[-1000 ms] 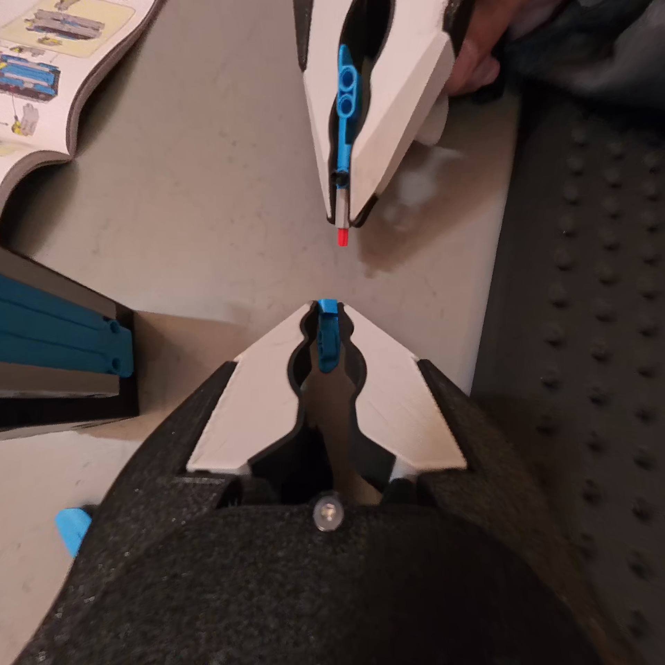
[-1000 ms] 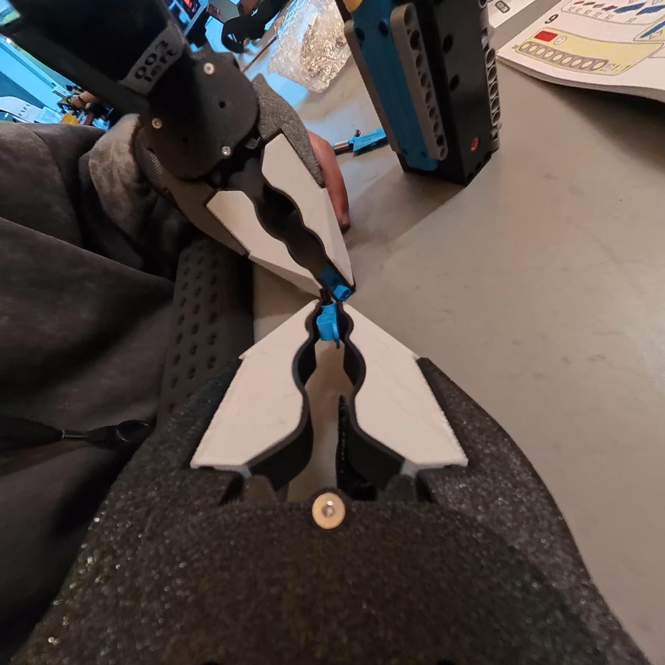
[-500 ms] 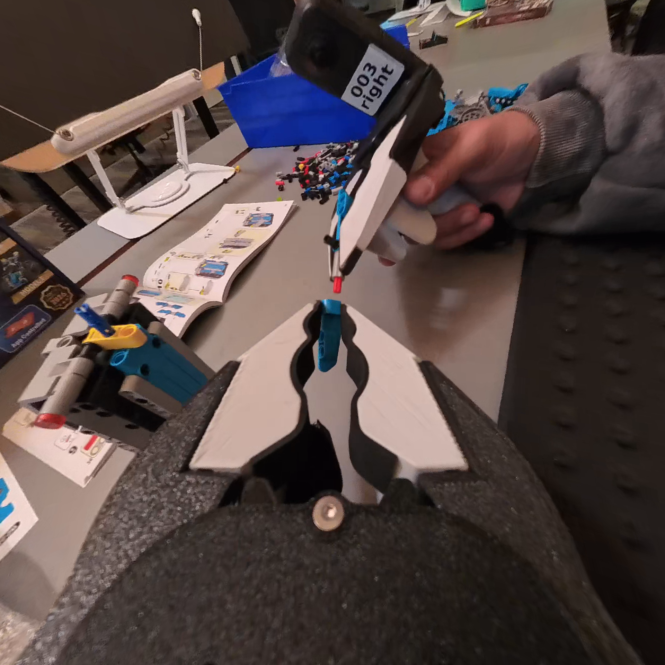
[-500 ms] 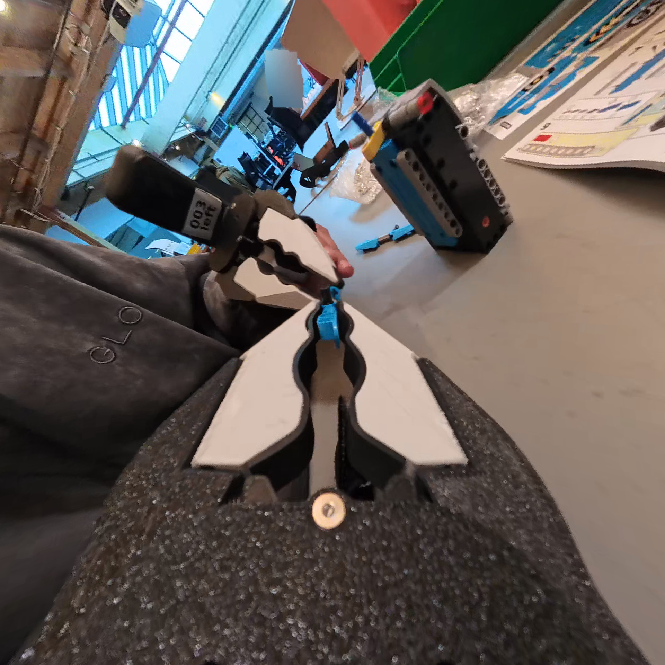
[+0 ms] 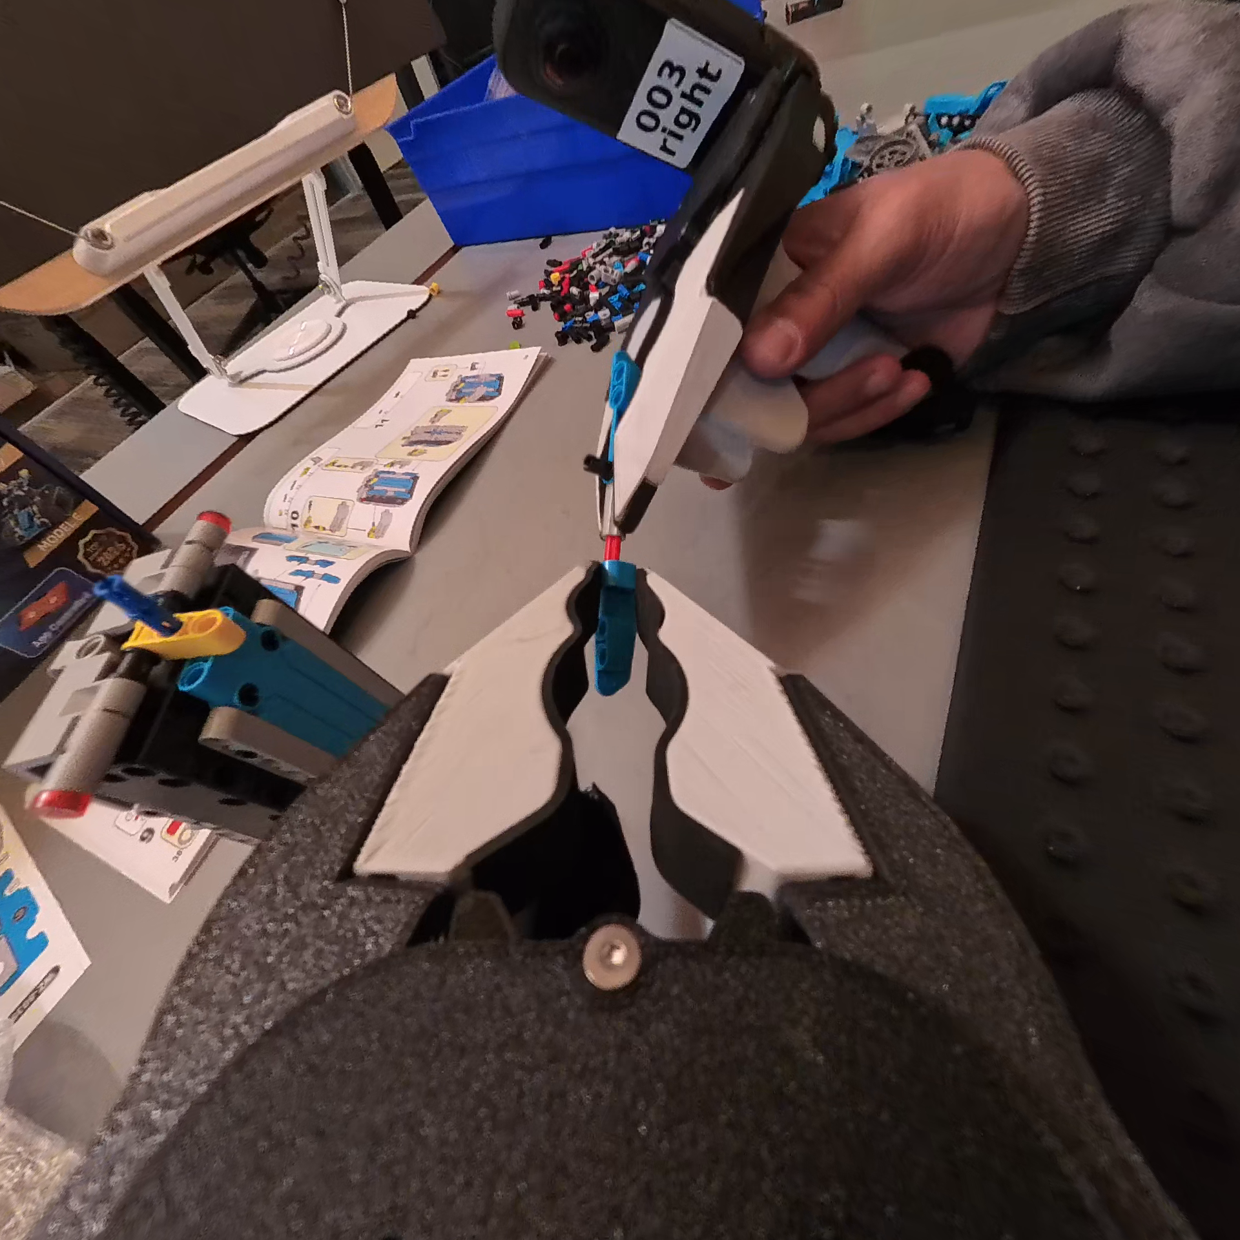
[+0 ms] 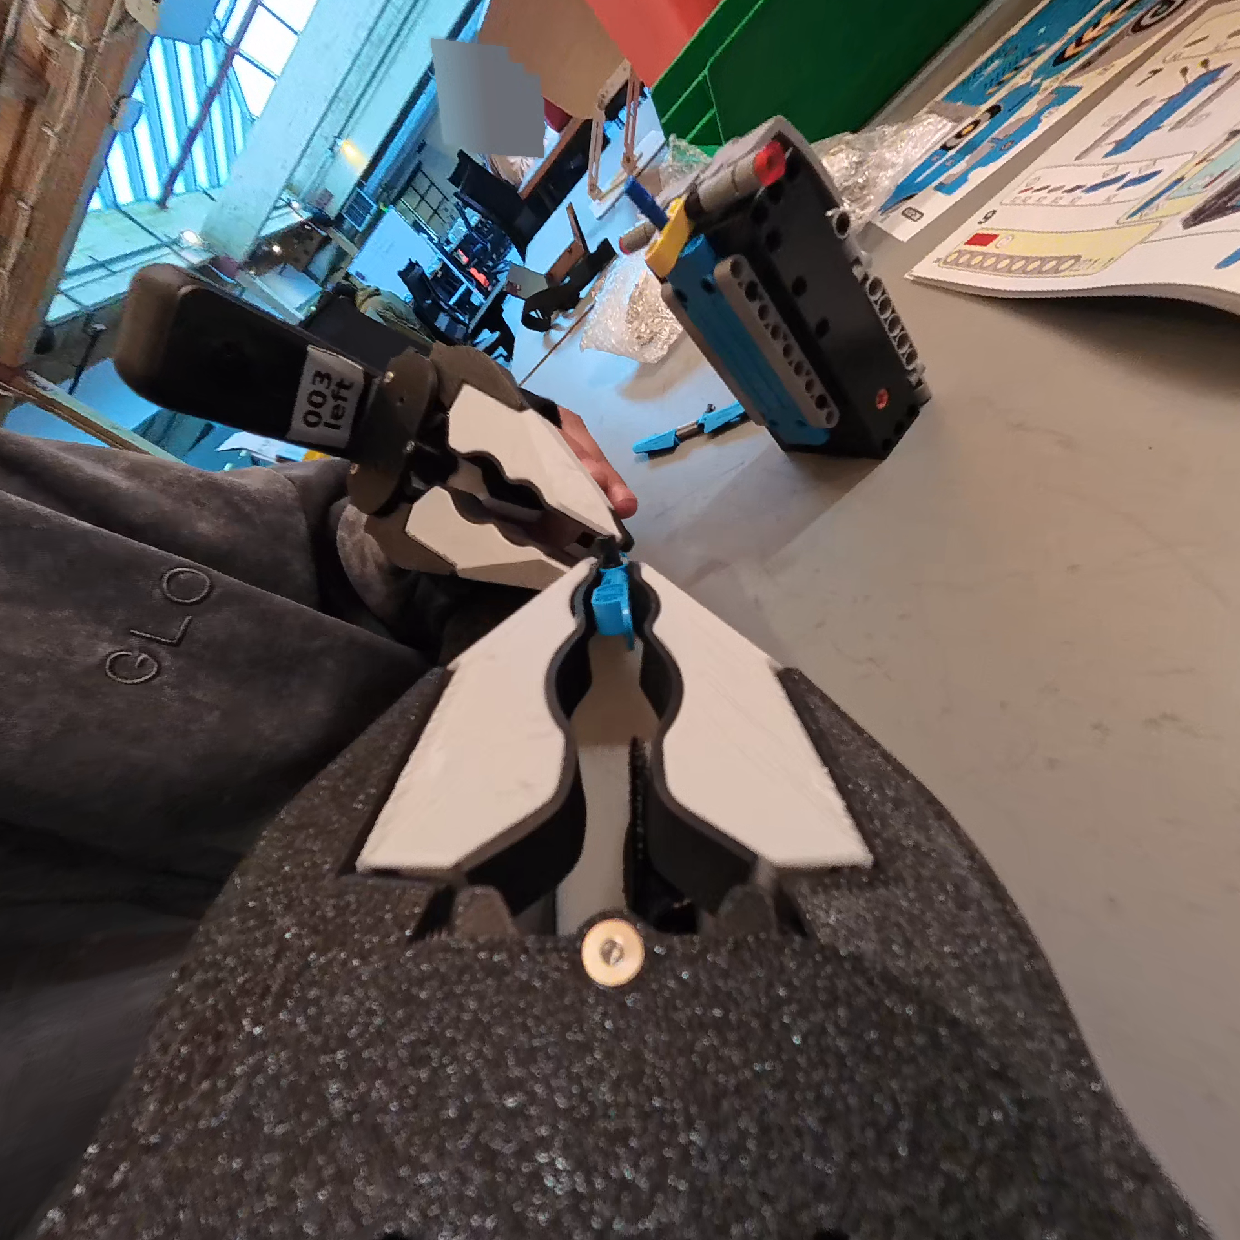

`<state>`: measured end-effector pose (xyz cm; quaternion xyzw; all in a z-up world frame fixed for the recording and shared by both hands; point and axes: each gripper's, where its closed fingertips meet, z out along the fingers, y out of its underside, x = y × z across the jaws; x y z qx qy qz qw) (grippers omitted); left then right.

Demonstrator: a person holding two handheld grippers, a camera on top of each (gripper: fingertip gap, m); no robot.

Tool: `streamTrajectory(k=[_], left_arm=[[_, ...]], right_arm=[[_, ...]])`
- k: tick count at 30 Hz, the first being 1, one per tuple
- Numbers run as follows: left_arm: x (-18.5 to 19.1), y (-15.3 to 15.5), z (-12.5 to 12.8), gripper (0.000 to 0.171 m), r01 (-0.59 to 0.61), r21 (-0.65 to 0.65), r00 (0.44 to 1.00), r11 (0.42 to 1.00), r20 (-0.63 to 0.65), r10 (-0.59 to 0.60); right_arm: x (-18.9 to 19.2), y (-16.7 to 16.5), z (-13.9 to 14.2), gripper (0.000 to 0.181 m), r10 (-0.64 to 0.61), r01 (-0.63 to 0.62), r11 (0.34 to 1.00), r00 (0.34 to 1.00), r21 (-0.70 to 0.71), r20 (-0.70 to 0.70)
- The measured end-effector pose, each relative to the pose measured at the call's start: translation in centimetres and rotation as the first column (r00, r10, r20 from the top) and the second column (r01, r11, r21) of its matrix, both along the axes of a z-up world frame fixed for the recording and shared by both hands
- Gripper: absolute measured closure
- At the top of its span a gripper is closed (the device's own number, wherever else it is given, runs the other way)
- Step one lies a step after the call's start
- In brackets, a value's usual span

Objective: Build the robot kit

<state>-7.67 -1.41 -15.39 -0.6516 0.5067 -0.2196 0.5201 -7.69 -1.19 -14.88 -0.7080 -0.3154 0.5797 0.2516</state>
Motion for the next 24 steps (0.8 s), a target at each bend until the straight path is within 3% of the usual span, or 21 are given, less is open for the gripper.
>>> streamTrajectory(k=[2, 11, 17, 24], left_arm=[[0.0, 0.0, -0.1, 0.163, -0.003, 0.001, 1.0, 1.0, -0.003, 0.003], [0.2, -0.5, 0.6, 0.163, 0.03, 0.028, 0.999, 0.999, 0.029, -0.031], [0.0, 0.1, -1.1, 0.163, -0.002, -0.031, 0.999, 1.0, -0.039, 0.001], [-0.1, 0.6, -3.6, 0.163, -0.037, -0.117, 0.99, 0.992, -0.139, 0.021]], right_arm=[[0.0, 0.0, -0.1, 0.175, -0.001, 0.001, 1.0, 1.0, 0.009, 0.01], [0.1, -0.5, 0.5, 0.175, 0.039, -0.063, 0.979, 0.992, -0.195, -0.124], [-0.2, 0.0, -1.0, 0.175, -0.007, 0.009, 0.999, 0.999, -0.033, 0.045], [-0.4, 0.5, -3.3, 0.175, -0.049, 0.048, 0.999, 0.98, 0.01, 0.192]])
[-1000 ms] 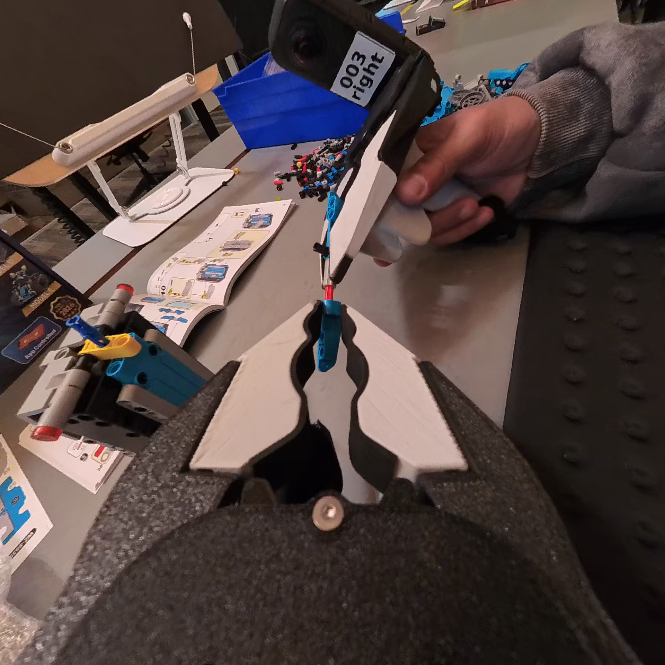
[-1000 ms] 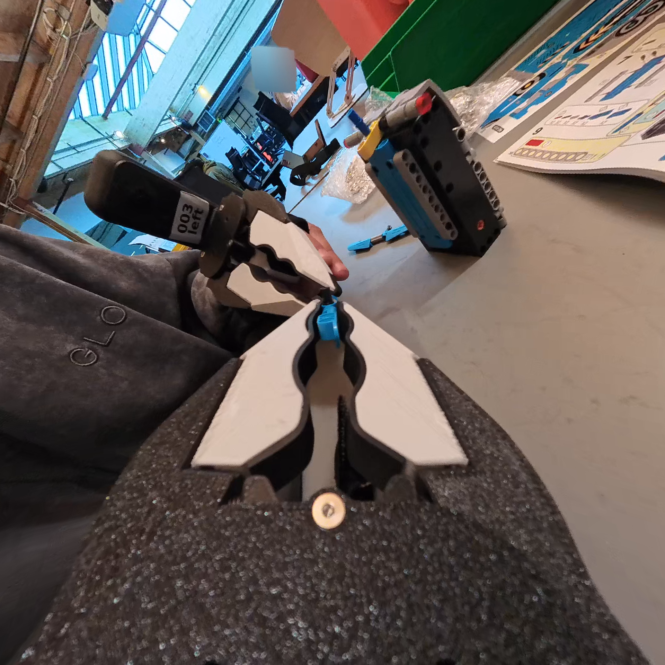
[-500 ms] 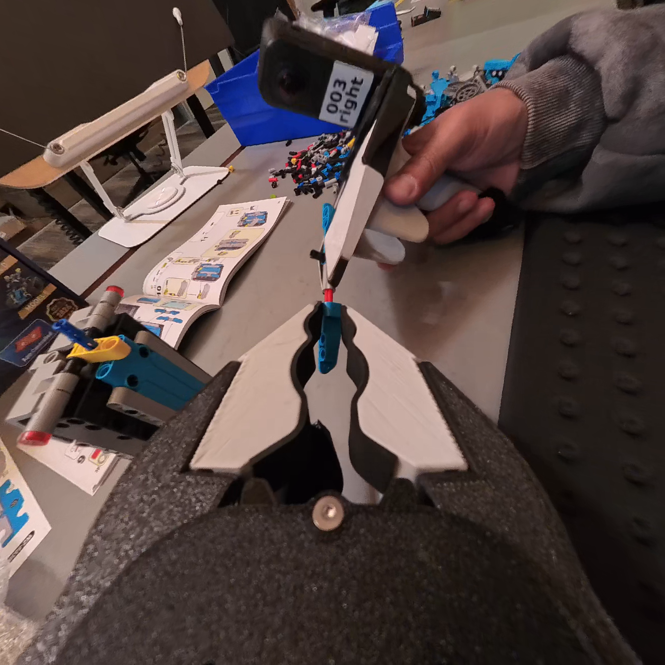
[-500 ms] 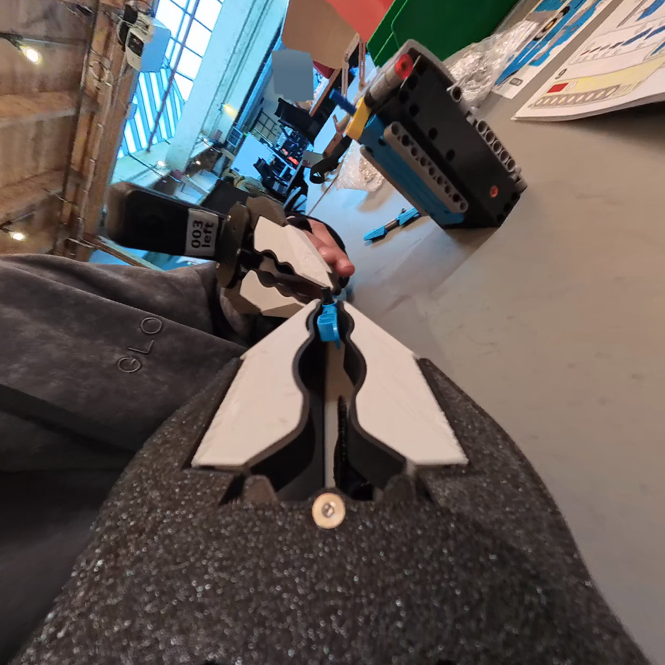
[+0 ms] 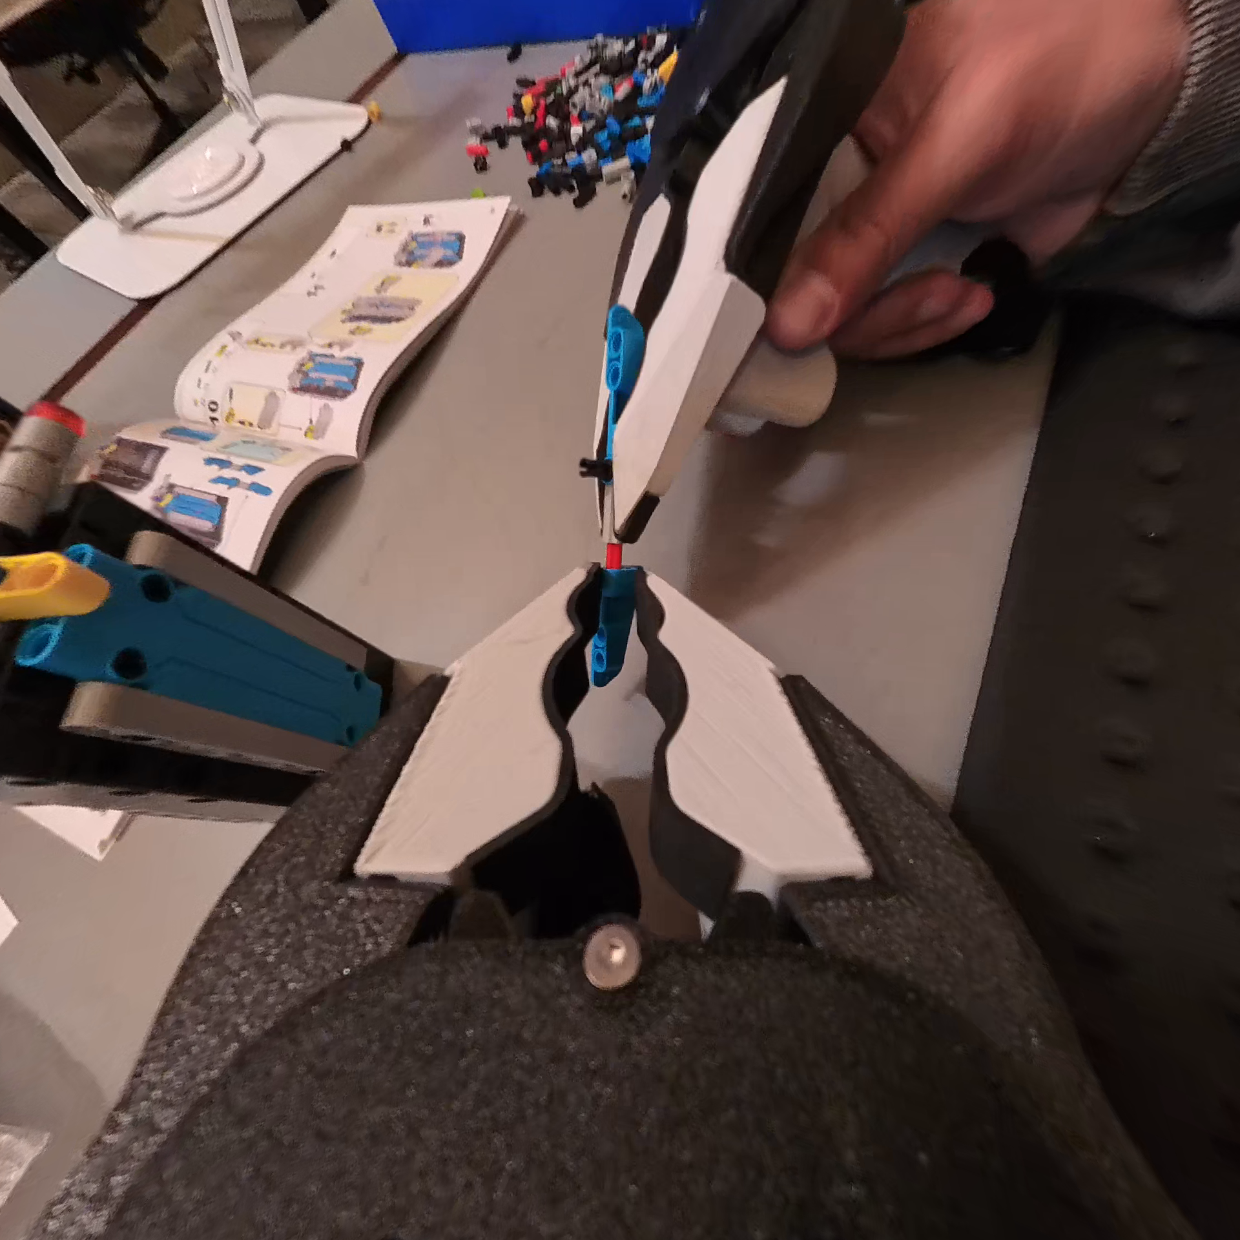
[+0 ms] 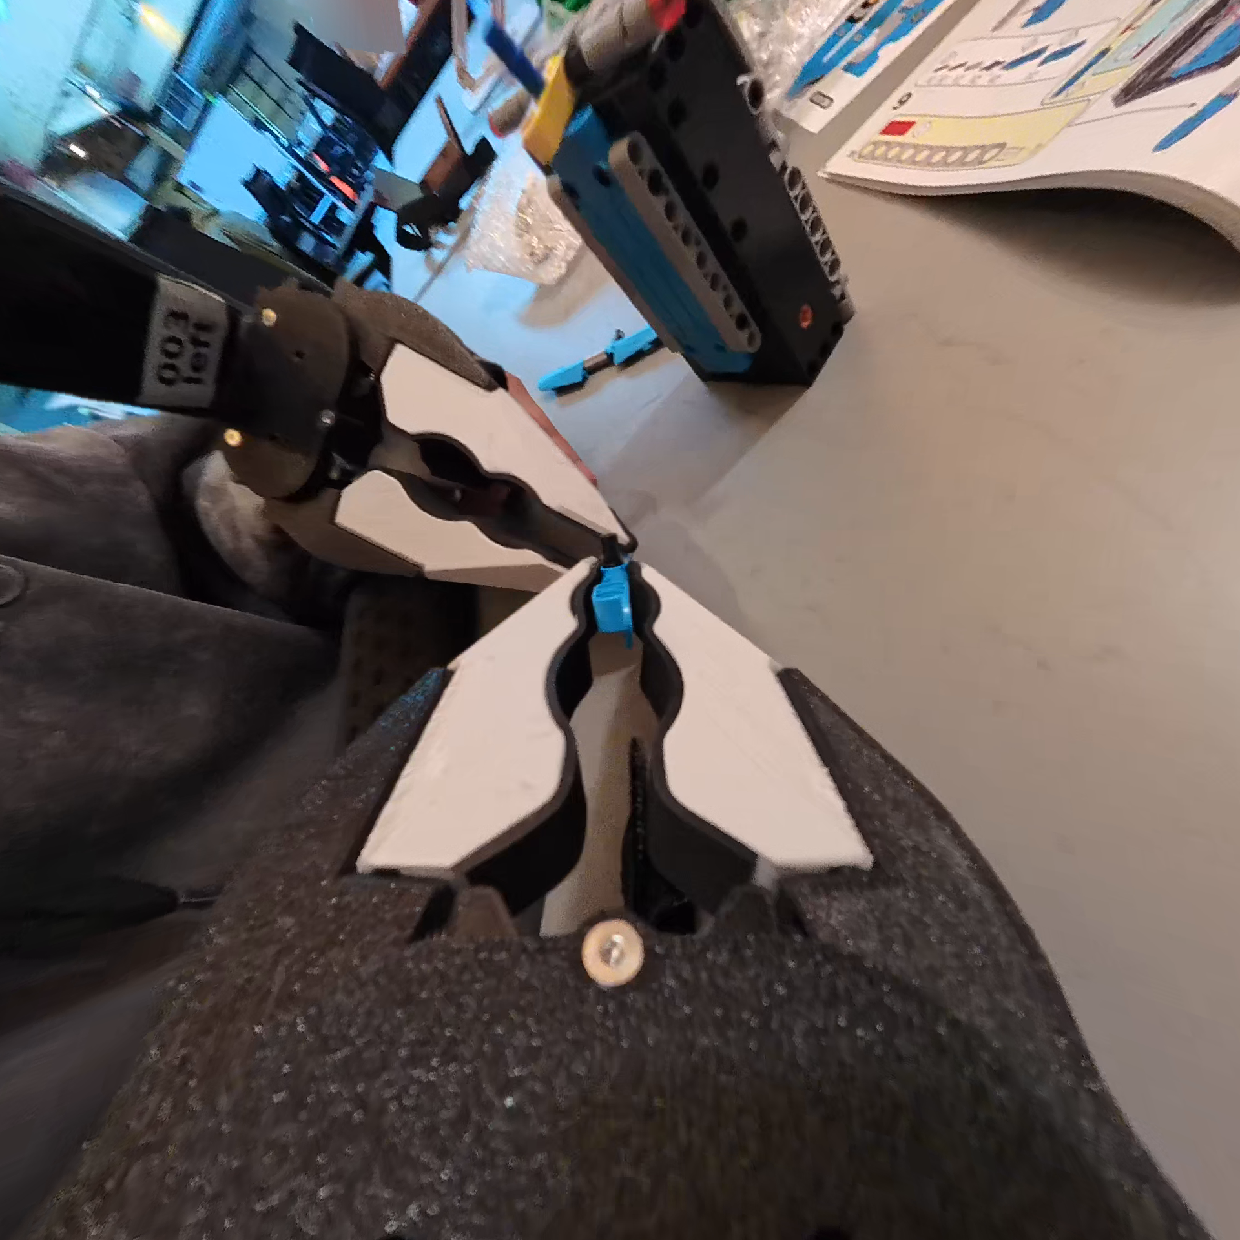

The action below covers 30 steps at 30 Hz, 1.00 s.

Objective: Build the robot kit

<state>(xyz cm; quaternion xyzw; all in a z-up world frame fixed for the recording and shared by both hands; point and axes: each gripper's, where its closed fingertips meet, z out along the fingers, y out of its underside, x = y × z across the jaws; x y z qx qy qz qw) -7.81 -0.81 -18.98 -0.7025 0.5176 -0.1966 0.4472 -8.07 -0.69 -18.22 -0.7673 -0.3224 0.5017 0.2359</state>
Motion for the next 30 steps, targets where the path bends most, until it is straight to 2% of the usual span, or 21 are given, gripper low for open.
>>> streamTrajectory(k=[9, 13, 16, 18, 22, 30], left_arm=[[-0.1, 0.1, -1.8, 0.164, -0.003, -0.038, 0.996, 0.999, -0.092, -0.001], [0.0, 0.1, -1.2, 0.163, 0.002, -0.051, 0.999, 0.999, -0.046, -0.004], [0.1, 0.0, 0.5, 0.162, 0.016, -0.051, 0.998, 0.999, 0.064, -0.013], [0.1, -0.1, 1.1, 0.162, 0.032, -0.067, 0.993, 0.997, 0.112, -0.024], [0.2, -0.3, 1.1, 0.162, 0.043, -0.055, 0.993, 0.998, 0.11, -0.036], [0.2, -0.6, 0.2, 0.162, 0.058, -0.106, 0.996, 0.993, 0.07, -0.051]], right_arm=[[-0.1, 0.1, -1.8, 0.175, -0.009, 0.003, 0.999, 0.993, 0.048, 0.12], [0.0, 0.2, -1.3, 0.175, -0.004, 0.005, 0.999, 0.999, -0.034, 0.045], [0.0, 0.2, 0.3, 0.175, -0.002, -0.005, 0.995, 0.997, -0.097, -0.079], [0.1, 0.1, 1.0, 0.174, 0.004, -0.016, 0.995, 0.993, -0.1, -0.114], [0.2, -0.1, 1.1, 0.174, 0.022, -0.025, 0.999, 0.997, -0.034, -0.08], [0.3, -0.2, 0.4, 0.174, 0.025, -0.027, 0.999, 0.998, -0.04, -0.051]])
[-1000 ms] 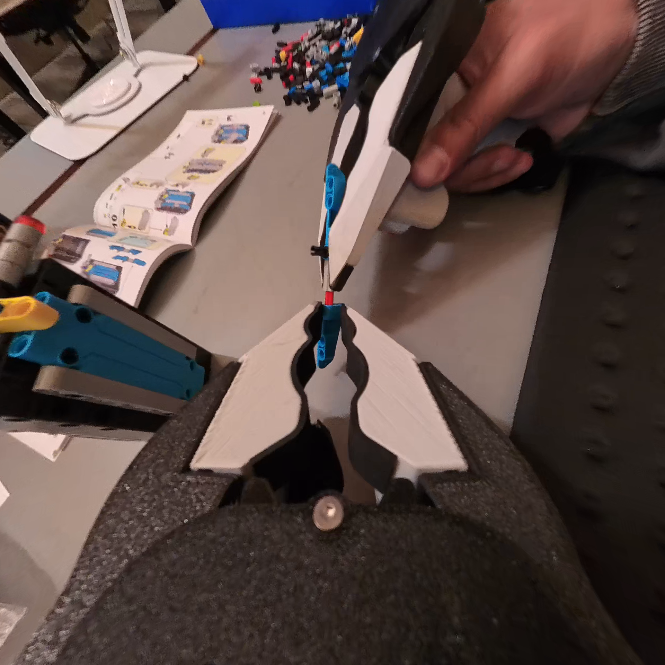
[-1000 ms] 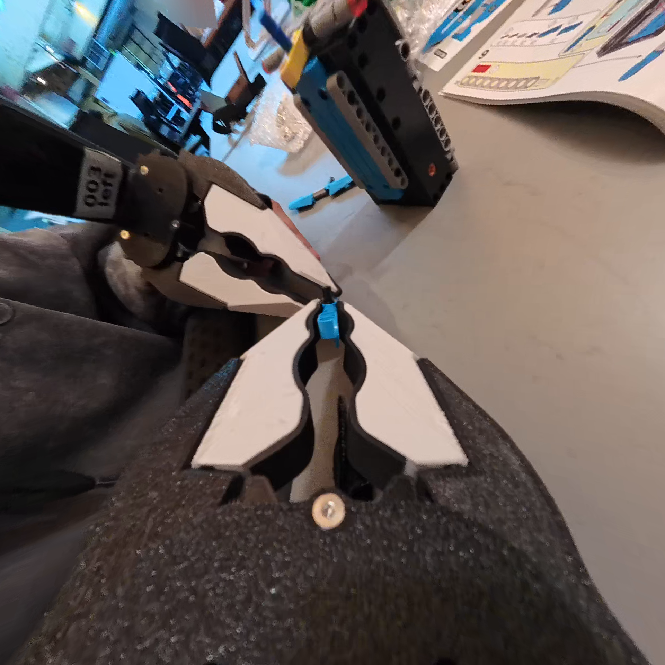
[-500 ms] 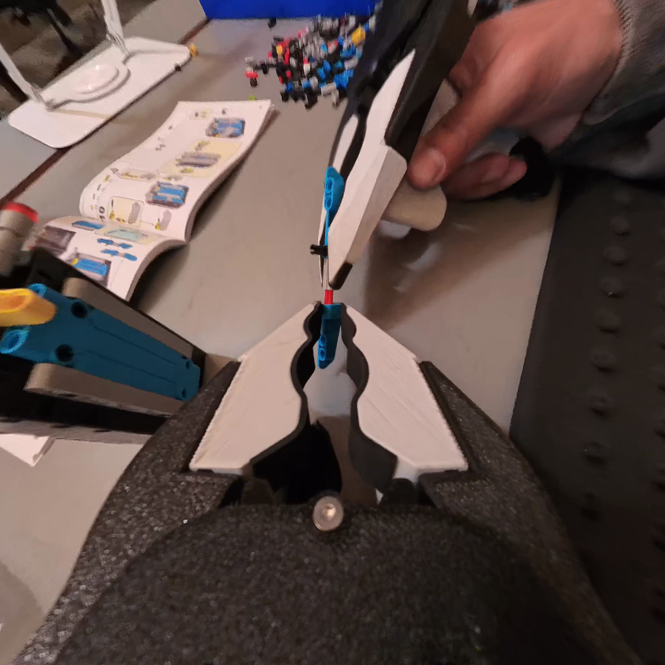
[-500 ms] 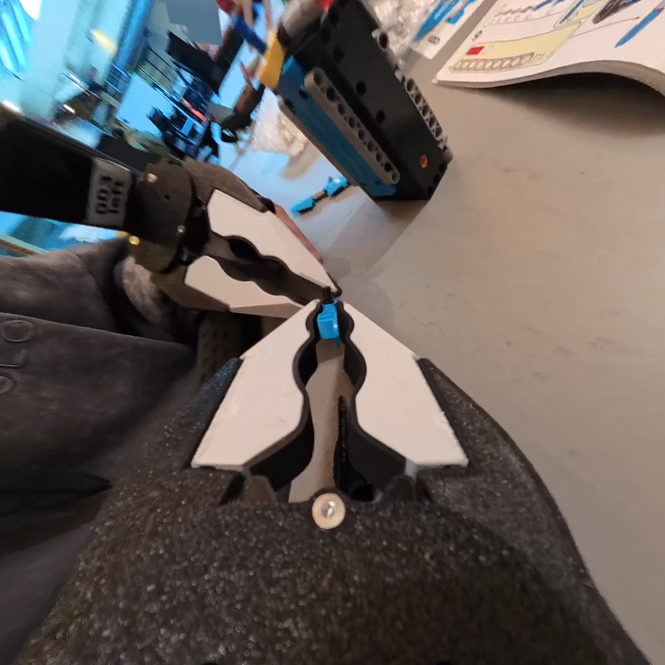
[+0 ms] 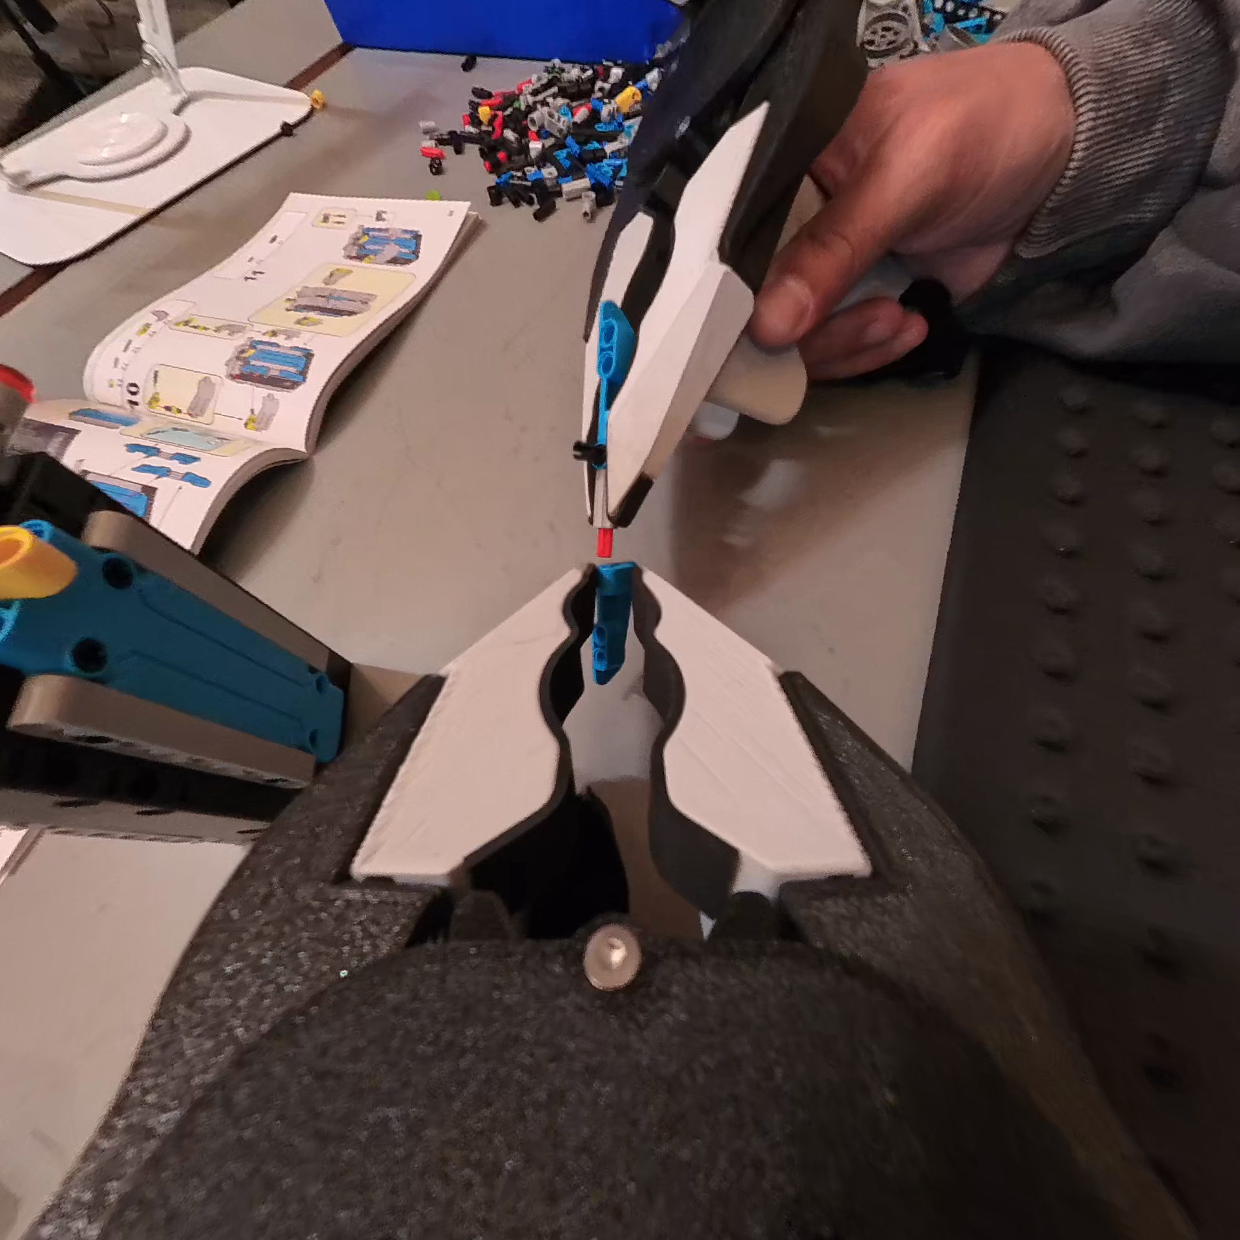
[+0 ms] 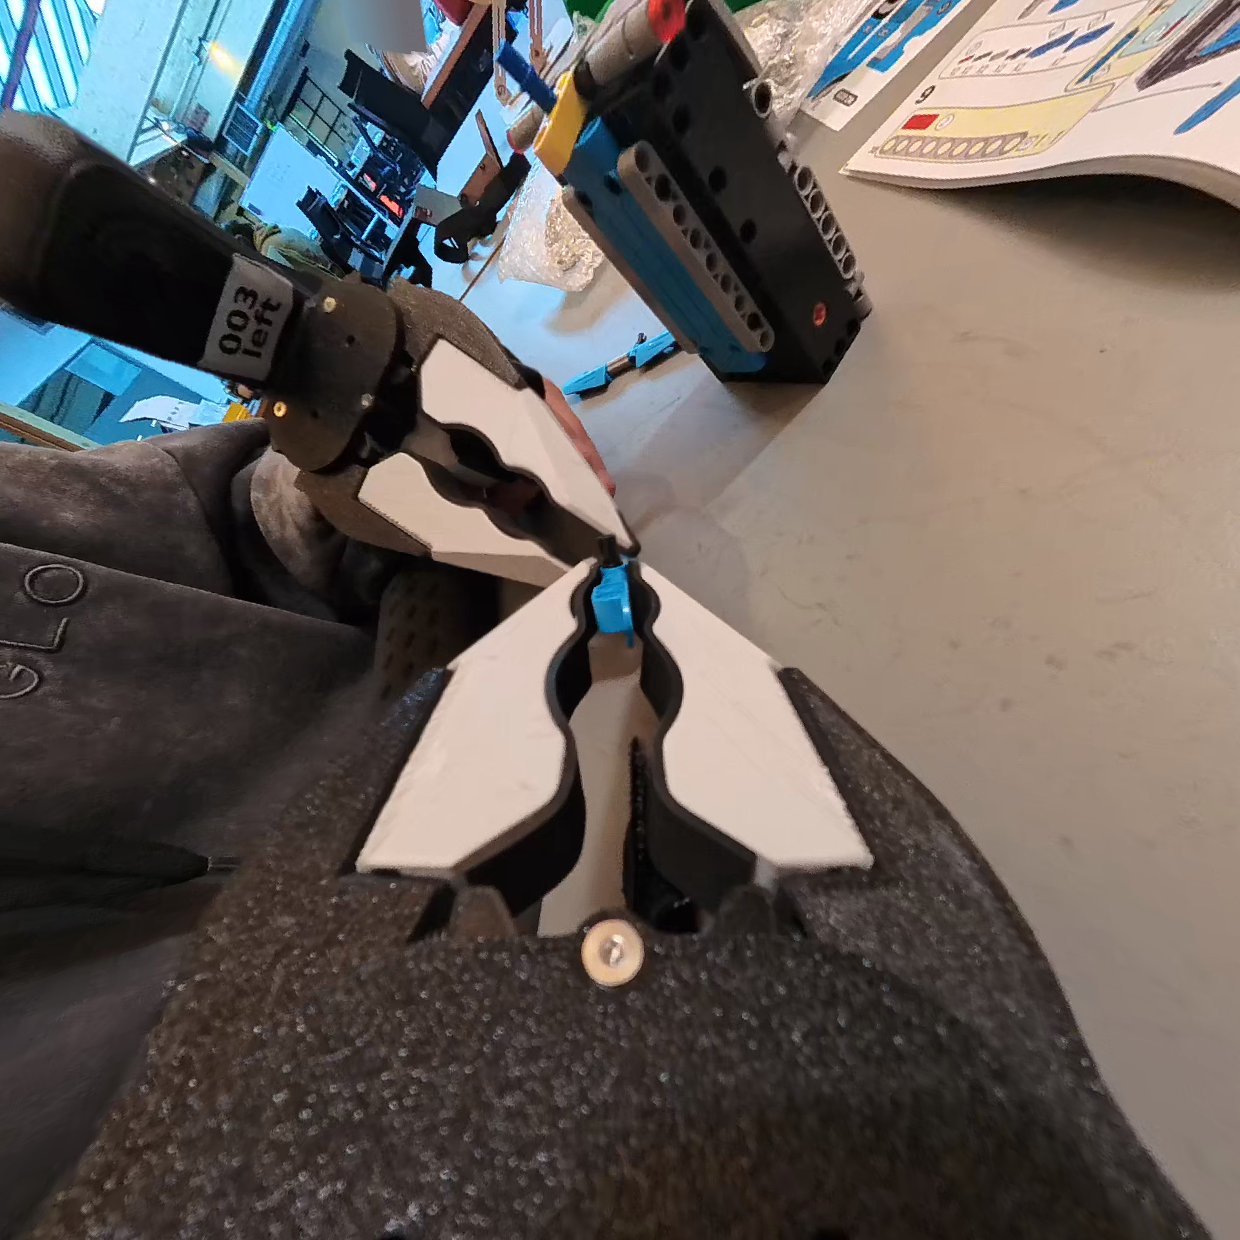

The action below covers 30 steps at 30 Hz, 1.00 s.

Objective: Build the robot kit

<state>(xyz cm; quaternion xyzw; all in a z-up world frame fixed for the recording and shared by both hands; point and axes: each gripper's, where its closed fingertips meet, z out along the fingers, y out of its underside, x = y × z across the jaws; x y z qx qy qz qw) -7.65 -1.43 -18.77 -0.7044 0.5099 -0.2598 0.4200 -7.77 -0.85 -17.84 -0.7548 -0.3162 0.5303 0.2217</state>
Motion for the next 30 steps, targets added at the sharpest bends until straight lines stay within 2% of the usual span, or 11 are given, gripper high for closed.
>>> streamTrajectory(k=[9, 13, 17, 20, 24, 28, 30], left_arm=[[-0.1, 0.1, 0.1, 0.163, -0.011, 0.017, 1.0, 1.0, -0.005, 0.011], [-0.2, 0.0, 0.8, 0.165, -0.012, -0.009, 0.999, 1.0, 0.043, 0.013], [-0.2, -0.2, 0.9, 0.166, 0.004, -0.028, 0.998, 1.0, 0.061, -0.002], [-0.1, -0.3, 0.8, 0.167, 0.015, -0.053, 0.998, 0.998, 0.069, -0.011], [0.0, -0.6, 0.3, 0.168, 0.031, -0.063, 0.999, 0.998, 0.039, -0.028], [0.0, -0.9, -0.5, 0.167, 0.054, -0.049, 0.998, 0.997, -0.017, -0.055], [0.0, -1.1, -0.6, 0.167, 0.068, -0.059, 0.997, 0.996, -0.02, -0.069]], right_arm=[[-0.3, -0.2, -0.2, 0.174, 0.014, -0.015, 1.0, 1.0, 0.017, 0.017], [-0.4, -0.4, 0.3, 0.175, 0.02, -0.02, 0.999, 1.0, 0.032, -0.005], [-0.4, -0.7, 0.4, 0.174, 0.043, -0.05, 0.988, 0.998, 0.144, 0.047], [-0.4, -0.9, 0.3, 0.174, 0.055, -0.08, 0.962, 0.993, 0.261, 0.102], [-0.4, -1.1, -0.1, 0.175, 0.08, -0.124, 0.938, 0.986, 0.324, 0.146], [-0.3, -1.5, -0.8, 0.174, 0.106, -0.238, 0.832, 0.955, 0.502, 0.277], [-0.4, -1.7, -0.9, 0.174, 0.118, -0.265, 0.805, 0.949, 0.531, 0.293]])
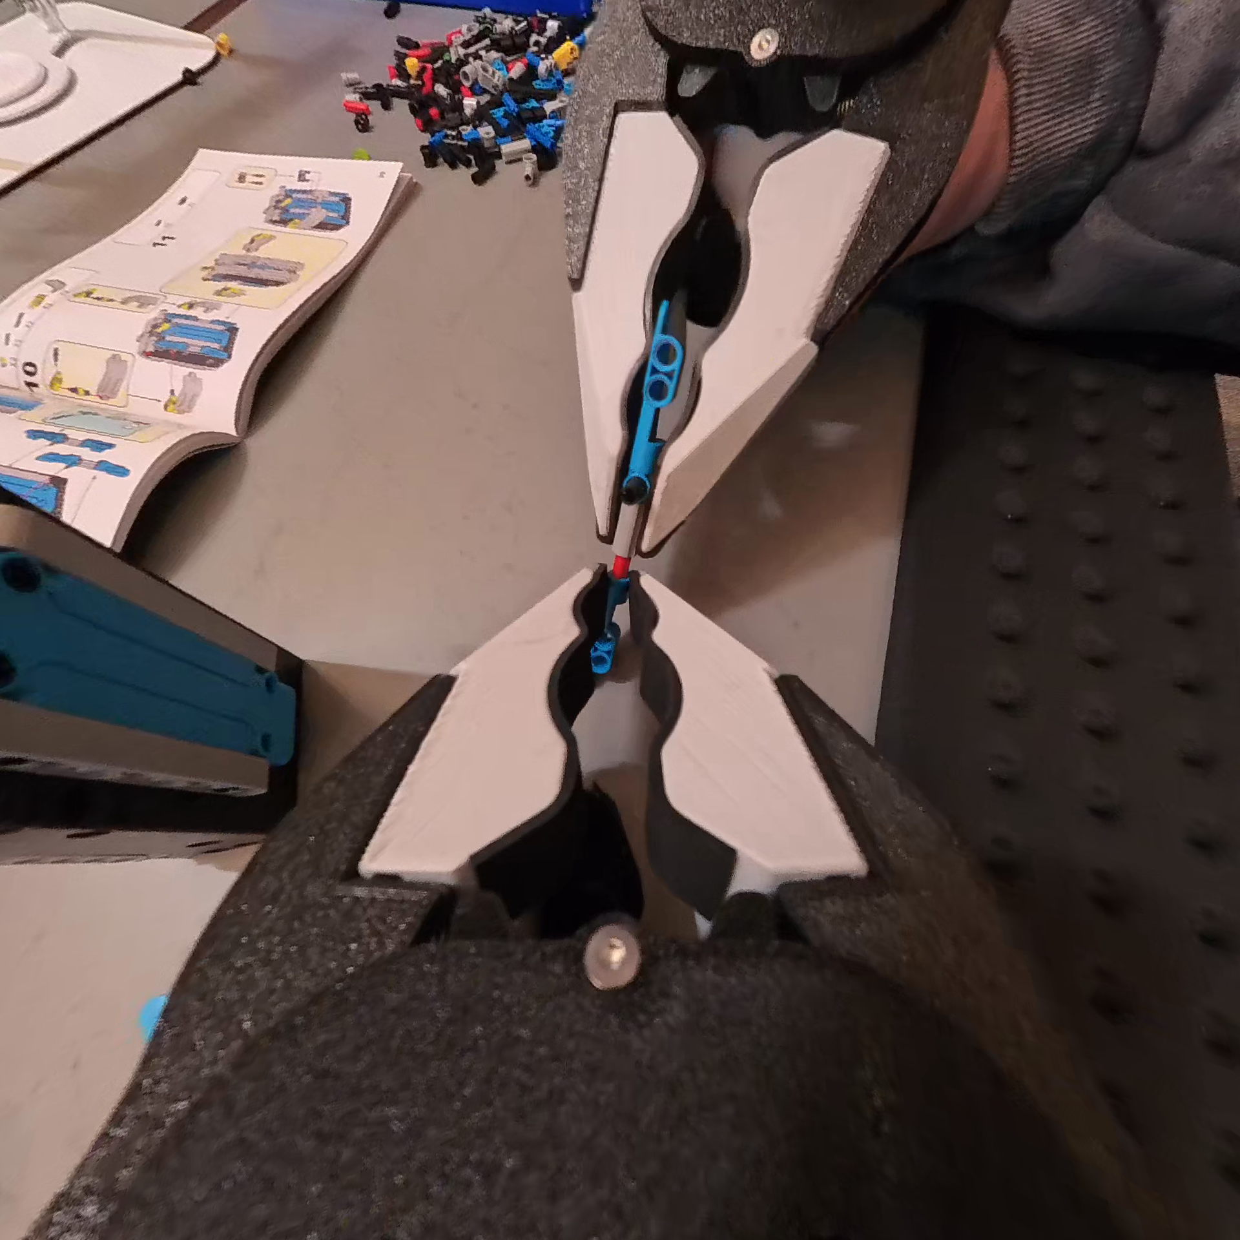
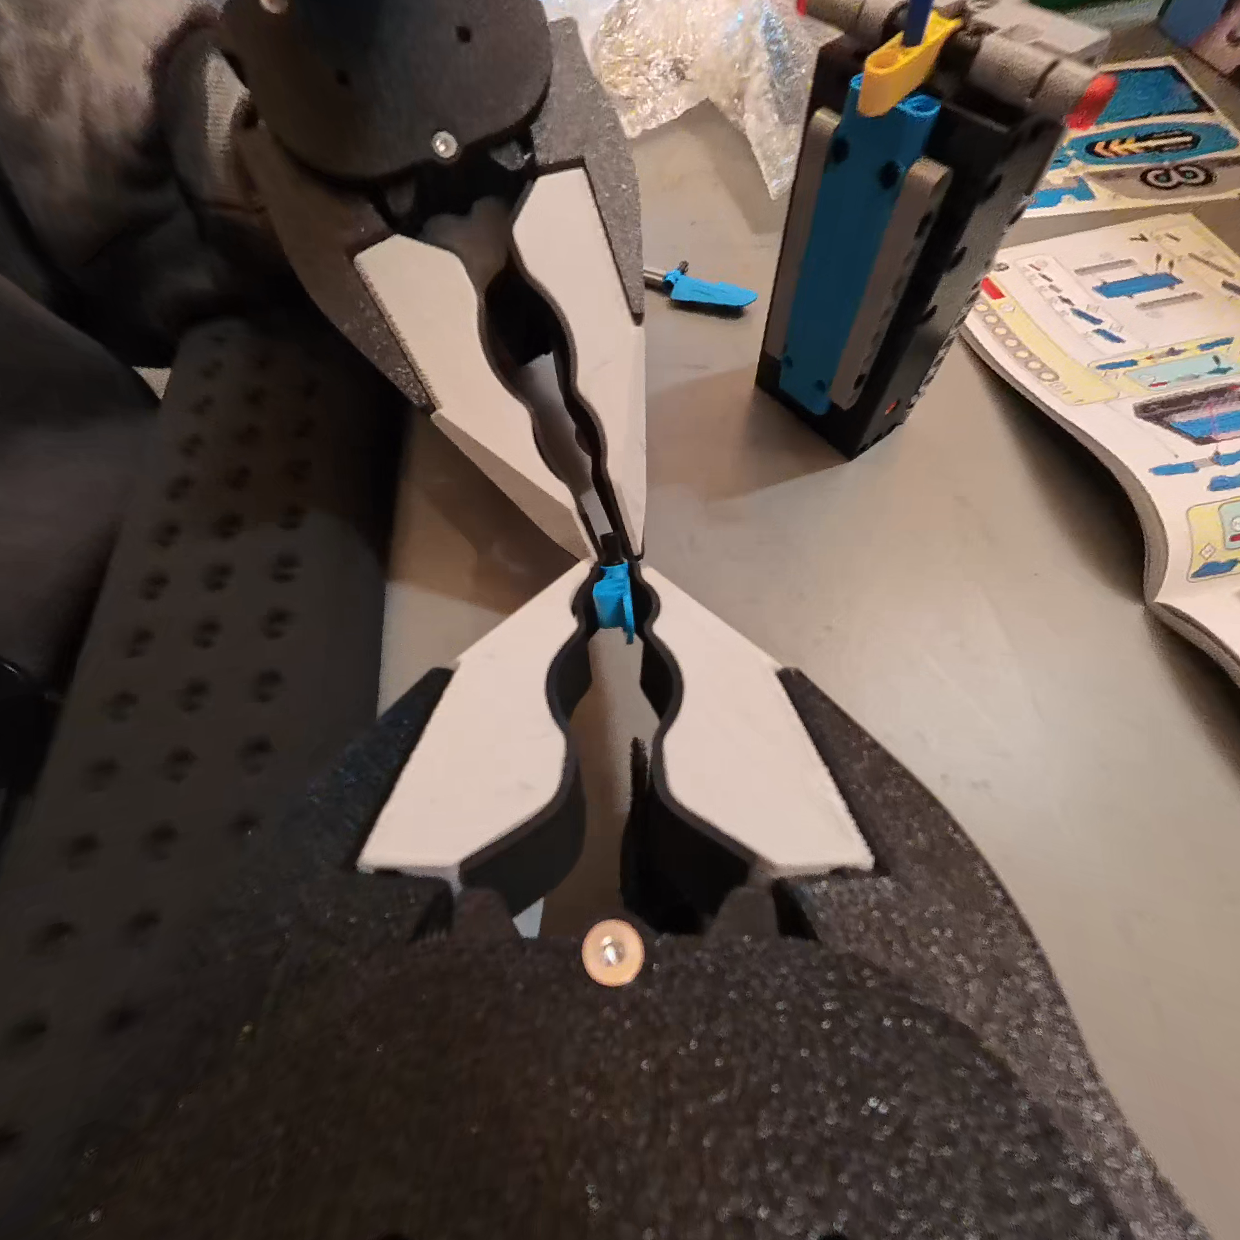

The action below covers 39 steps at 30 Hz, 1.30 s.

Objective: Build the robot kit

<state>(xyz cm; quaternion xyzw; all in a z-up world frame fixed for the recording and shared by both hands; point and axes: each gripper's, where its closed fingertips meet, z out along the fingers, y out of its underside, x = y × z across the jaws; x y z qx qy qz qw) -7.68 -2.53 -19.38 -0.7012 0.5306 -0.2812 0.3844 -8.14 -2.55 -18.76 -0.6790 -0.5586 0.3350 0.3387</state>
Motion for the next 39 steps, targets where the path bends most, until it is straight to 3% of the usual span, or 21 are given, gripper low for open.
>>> streamTrajectory(k=[6, 9, 12, 15, 18, 22, 25, 27, 29, 32, 36, 39], left_arm=[[0.0, -0.1, -1.3, 0.171, 0.006, 0.022, 0.996, 1.0, -0.087, -0.004], [-0.1, 0.0, 0.7, 0.171, -0.002, -0.028, 0.999, 1.0, 0.054, 0.003], [-0.3, -0.2, 3.8, 0.171, 0.024, -0.097, 0.967, 0.995, 0.255, 0.002], [-0.4, -0.8, 4.5, 0.171, 0.078, -0.178, 0.948, 0.981, 0.316, -0.018], [-1.4, -0.9, 2.7, 0.171, 0.066, -0.198, 0.977, 0.978, 0.211, -0.024], [-3.0, -1.3, -0.5, 0.171, 0.034, -0.109, 0.997, 0.993, -0.064, -0.042], [-3.5, -0.9, 0.2, 0.168, -0.049, -0.133, 0.998, 0.99, -0.056, 0.042], [-4.5, 0.4, 0.7, 0.152, -0.182, -0.16, 0.983, 0.97, -0.055, 0.176], [-5.5, 1.5, 0.0, 0.145, -0.333, -0.17, 0.941, 0.928, -0.118, 0.317], [-5.9, 2.0, -1.7, 0.137, -0.47, -0.205, 0.878, 0.858, -0.205, 0.432], [-5.0, 2.3, -1.6, 0.139, -0.47, -0.246, 0.881, 0.848, -0.179, 0.437], [-4.5, 1.6, -2.5, 0.155, -0.454, -0.249, 0.886, 0.856, -0.231, 0.403]], right_arm=[[-0.2, -0.1, -1.6, 0.175, 0.027, -0.027, 1.0, 0.997, 0.003, 0.066], [-0.3, 0.1, 0.2, 0.175, 0.014, -0.018, 0.996, 0.999, -0.083, -0.047], [-0.3, 0.0, 3.1, 0.175, 0.01, -0.044, 0.986, 0.979, -0.163, -0.203], [-0.3, -0.6, 3.9, 0.175, 0.023, -0.078, 0.975, 0.967, -0.21, -0.253], [0.3, -0.1, 3.7, 0.174, -0.005, -0.048, 0.975, 0.971, -0.219, -0.238], [1.2, 0.9, 3.4, 0.174, -0.06, 0.012, 0.976, 0.975, -0.219, -0.215], [1.1, 0.9, 2.7, 0.174, -0.067, 0.03, 0.978, 0.982, -0.205, -0.178], [1.2, 1.2, 2.2, 0.174, -0.083, 0.052, 0.98, 0.985, -0.194, -0.153], [1.3, 1.6, 1.9, 0.174, -0.11, 0.081, 0.976, 0.984, -0.201, -0.137], [1.4, 2.0, 1.7, 0.174, -0.134, 0.104, 0.971, 0.982, -0.217, -0.131], [1.4, 1.8, 2.0, 0.174, -0.132, 0.098, 0.969, 0.981, -0.228, -0.139], [1.5, 1.6, 1.5, 0.174, -0.123, 0.102, 0.976, 0.988, -0.193, -0.098]])
